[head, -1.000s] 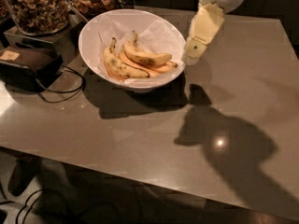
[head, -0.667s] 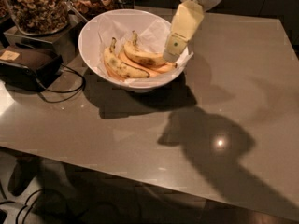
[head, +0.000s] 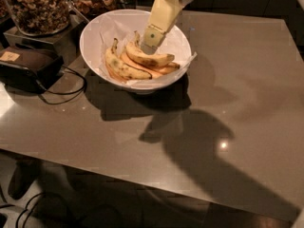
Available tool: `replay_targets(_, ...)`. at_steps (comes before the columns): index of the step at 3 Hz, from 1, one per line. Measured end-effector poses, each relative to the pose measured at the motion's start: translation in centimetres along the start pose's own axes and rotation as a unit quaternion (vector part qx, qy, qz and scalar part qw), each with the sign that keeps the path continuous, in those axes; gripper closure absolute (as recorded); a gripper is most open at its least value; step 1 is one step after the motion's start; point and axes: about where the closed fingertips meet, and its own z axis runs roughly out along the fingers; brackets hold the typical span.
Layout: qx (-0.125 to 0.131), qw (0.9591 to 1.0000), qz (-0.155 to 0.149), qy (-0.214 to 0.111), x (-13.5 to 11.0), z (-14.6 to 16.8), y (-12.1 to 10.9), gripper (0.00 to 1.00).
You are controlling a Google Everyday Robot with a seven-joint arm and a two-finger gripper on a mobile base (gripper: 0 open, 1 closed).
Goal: Pick banana from white bowl
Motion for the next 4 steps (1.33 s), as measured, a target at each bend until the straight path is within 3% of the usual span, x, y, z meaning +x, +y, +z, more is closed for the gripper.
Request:
replay_targets(1,0.006,0.9998,0.020,-0.001,-0.8,0.3,-0.9,0.00)
replay_targets(2,0.004,0.9992,0.039,0.005,-1.0,1.6,-2.1,0.19)
replay_targets(4,0.000,0.9984,0.051,0.024,-0.9,4.0,-3.4,0.37)
